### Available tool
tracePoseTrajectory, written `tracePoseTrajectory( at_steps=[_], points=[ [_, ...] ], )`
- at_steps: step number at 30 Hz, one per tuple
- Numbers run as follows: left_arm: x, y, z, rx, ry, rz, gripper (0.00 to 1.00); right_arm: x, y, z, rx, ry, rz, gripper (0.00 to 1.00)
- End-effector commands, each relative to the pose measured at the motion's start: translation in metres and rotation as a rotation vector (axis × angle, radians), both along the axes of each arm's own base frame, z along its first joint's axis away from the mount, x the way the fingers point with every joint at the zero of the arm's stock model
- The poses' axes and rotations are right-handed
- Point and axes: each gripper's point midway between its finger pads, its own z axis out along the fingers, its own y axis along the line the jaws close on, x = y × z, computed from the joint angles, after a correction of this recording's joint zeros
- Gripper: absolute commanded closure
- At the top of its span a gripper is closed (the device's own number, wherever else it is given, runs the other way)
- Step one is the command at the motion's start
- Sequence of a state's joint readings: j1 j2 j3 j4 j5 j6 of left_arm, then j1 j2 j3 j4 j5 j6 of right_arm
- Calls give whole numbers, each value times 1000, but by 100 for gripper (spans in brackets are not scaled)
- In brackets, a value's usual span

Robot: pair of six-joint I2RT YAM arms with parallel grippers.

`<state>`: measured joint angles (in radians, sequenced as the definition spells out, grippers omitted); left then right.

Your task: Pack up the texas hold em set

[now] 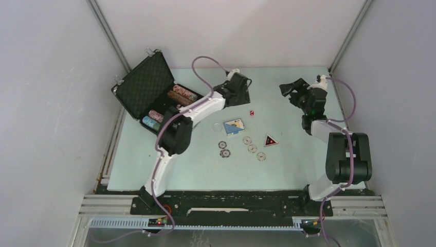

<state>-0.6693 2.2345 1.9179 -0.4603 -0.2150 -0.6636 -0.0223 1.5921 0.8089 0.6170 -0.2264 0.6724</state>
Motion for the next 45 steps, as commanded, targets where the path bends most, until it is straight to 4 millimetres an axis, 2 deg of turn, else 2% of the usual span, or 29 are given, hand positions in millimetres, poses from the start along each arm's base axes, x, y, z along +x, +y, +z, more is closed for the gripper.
tracePoseTrajectory(
  at_steps=[1,6,11,16,20,26,33,39,45],
  points=[
    [23,-47,36,-143,-94,76,38,-1,-25,25,25,-55,-68,11],
    [15,-67,14,-132,-58,74,43,-3,-30,23,27,-52,-77,11],
    [8,-62,2,-102,-21,96,46,-2,-30,20,33,-50,-72,11],
    [-5,-68,-9,-83,36,65,46,-1,-31,18,28,-45,-77,12],
    [-7,-73,-20,-61,64,34,44,-1,-32,16,22,-39,-80,12],
    [-6,-80,-26,-56,74,-1,45,-1,-31,14,21,-40,-77,12],
    [-5,-78,-33,-38,76,4,51,1,-31,11,27,-40,-75,12],
    [-8,-76,-44,-9,89,4,52,2,-32,11,30,-43,-72,12],
    [-8,-74,-46,15,80,9,56,2,-32,11,34,-45,-72,12]
  ],
)
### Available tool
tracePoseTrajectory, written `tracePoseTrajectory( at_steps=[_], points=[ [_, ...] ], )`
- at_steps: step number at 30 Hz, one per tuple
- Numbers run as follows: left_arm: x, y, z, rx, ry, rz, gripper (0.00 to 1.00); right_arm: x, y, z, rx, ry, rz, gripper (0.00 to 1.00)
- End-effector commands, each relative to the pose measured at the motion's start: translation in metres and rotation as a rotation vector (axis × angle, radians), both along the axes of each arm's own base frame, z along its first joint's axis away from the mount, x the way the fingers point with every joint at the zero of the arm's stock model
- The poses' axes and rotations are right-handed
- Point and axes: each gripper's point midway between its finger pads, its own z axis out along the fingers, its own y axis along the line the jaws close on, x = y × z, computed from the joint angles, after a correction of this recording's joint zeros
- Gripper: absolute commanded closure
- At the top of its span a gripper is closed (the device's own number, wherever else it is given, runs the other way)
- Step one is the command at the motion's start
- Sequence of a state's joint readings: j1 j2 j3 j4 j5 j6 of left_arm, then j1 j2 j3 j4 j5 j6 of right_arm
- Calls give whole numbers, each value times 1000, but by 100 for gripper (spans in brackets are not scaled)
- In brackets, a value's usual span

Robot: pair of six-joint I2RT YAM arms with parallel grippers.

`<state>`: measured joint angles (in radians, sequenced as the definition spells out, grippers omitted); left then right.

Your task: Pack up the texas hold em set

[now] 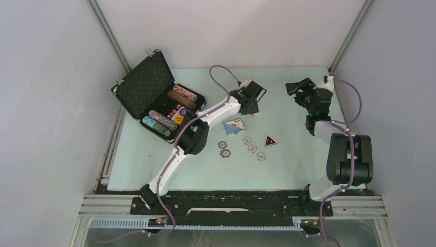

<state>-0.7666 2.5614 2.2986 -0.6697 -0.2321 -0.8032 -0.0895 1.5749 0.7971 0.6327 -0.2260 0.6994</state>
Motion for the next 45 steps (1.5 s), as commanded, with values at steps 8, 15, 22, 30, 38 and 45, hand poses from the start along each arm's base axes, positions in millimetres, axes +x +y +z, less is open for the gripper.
tracePoseTrajectory(
  at_steps=[8,15,22,30,38,45],
  points=[
    [5,-11,27,12,-80,-19,61,2,0,3,16,-27,7,12],
    [4,-12,25,14,-79,-31,65,2,1,3,20,-29,12,12],
    [8,-13,36,20,-108,-54,78,3,2,4,23,-33,15,12],
    [-1,8,87,68,-143,-149,89,3,4,3,29,-34,25,13],
    [-15,164,126,234,-105,-104,96,4,9,3,47,-40,50,13],
    [-38,276,113,399,-36,-276,94,6,16,4,55,-49,82,14]
  ],
)
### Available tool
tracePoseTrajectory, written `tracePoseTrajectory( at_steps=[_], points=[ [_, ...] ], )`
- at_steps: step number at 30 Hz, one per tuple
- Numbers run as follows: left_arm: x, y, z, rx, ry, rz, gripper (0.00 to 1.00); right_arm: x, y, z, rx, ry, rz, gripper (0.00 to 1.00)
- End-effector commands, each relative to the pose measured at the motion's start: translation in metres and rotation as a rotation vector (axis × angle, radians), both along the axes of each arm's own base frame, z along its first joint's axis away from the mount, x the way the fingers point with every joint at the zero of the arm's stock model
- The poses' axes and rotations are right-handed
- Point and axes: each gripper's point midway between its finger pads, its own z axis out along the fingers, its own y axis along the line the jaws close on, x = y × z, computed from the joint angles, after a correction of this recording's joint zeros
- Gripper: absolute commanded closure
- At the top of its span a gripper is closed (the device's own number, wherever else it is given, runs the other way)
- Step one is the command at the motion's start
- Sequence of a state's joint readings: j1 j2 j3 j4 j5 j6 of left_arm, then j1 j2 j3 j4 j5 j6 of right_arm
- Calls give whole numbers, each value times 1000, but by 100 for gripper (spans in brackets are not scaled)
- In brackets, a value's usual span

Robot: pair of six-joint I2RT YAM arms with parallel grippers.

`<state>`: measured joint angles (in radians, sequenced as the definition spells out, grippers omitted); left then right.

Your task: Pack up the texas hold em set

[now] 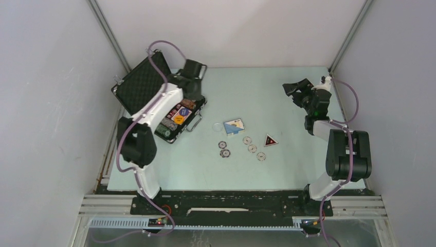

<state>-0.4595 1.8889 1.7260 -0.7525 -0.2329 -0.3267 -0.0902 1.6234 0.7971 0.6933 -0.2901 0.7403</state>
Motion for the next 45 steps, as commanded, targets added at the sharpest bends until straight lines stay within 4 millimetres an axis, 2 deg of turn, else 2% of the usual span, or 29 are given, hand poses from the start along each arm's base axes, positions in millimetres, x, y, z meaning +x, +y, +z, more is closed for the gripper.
tracePoseTrajectory(
  at_steps=[1,3,5,7,9,12,14,19,21,31,37,45],
  points=[
    [-22,55,-23,156,94,-200,97,3,7,11,8,-45,29,14],
    [-21,83,-29,174,118,-187,95,4,9,12,5,-48,37,14],
    [-15,95,-32,98,110,-207,93,3,11,13,5,-49,41,14],
    [-6,99,-31,40,68,-260,91,3,12,13,5,-51,44,14],
    [3,104,-35,67,40,-320,91,3,12,13,6,-51,47,14],
    [13,108,-48,54,70,-384,92,4,13,15,9,-56,53,14],
    [21,121,-59,66,72,-379,96,3,14,15,10,-57,55,14],
    [20,137,-76,60,72,-460,96,3,15,14,17,-56,58,14],
    [26,142,-75,48,57,-454,96,4,15,15,23,-59,61,14],
    [36,148,-90,48,57,-465,93,5,18,13,26,-55,73,14],
    [50,149,-92,51,47,-456,92,5,19,15,29,-60,78,14],
    [55,150,-96,53,65,-448,88,6,18,14,26,-58,76,14]
  ],
)
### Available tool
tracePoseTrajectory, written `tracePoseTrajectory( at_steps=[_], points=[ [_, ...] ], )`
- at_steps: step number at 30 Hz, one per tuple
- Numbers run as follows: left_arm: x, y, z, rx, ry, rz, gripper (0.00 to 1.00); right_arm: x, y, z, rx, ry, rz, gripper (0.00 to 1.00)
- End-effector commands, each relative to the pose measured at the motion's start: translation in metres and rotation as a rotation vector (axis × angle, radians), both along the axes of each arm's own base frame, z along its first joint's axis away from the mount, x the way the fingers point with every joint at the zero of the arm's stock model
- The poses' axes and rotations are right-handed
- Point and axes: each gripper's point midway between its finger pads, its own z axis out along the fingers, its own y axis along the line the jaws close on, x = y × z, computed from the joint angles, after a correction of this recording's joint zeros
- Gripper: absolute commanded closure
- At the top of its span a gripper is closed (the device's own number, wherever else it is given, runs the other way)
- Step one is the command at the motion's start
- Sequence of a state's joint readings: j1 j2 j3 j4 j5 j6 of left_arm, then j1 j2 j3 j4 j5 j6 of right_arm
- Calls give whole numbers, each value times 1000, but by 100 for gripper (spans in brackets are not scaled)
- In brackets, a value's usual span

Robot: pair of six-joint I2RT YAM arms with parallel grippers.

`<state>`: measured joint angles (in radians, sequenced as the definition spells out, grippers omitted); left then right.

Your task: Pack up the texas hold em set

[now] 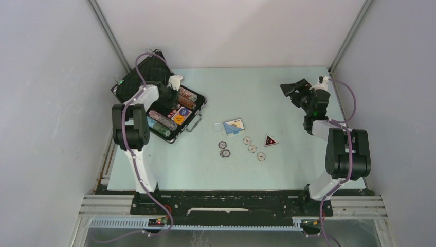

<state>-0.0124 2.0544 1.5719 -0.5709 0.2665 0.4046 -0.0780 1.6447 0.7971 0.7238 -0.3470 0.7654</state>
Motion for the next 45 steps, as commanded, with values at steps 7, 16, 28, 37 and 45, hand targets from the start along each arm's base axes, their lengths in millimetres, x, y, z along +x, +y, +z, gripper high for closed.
tracePoseTrajectory(
  at_steps=[7,16,28,37,45],
  points=[
    [12,0,5,2,-10,-20,82,7,3,15,-2,-51,12,14],
    [7,-10,8,-33,2,-63,78,7,3,16,2,-52,14,14],
    [11,-8,7,-32,23,-29,69,7,4,15,7,-53,17,14],
    [12,-6,19,-44,-17,7,59,7,7,16,7,-62,33,14],
    [15,-6,39,-80,-71,51,54,7,6,15,1,-54,24,14]
  ],
)
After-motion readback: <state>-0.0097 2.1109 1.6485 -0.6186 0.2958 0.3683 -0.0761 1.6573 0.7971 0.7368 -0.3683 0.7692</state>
